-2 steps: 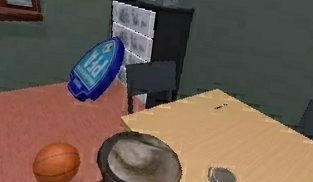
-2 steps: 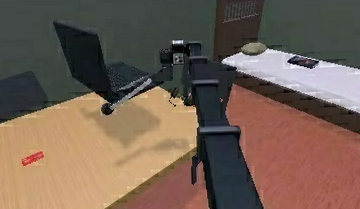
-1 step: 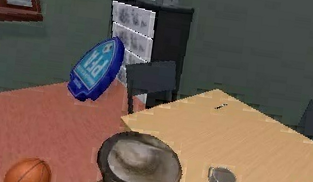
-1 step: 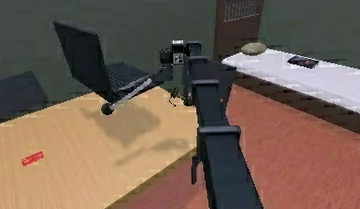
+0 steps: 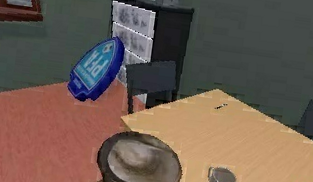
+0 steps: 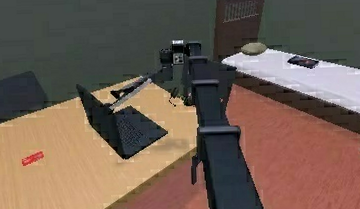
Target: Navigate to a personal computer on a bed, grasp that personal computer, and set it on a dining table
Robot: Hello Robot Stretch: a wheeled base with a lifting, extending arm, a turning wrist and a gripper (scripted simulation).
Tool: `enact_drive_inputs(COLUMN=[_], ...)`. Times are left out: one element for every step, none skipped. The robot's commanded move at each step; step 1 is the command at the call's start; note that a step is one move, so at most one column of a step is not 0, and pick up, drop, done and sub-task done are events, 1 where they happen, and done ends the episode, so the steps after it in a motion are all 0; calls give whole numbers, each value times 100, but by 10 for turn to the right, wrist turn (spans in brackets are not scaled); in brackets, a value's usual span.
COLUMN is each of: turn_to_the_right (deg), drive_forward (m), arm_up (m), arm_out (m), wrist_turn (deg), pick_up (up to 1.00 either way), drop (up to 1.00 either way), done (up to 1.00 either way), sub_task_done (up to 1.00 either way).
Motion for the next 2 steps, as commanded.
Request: enact_drive_inputs(turn_to_the_right=[0,0], drive_forward=[0,0], arm_up=[4,0], arm_out=[0,-8], wrist_turn=[0,0], pick_up=[0,0], drop=[0,0], done=[0,0], sub_task_done=[0,0])
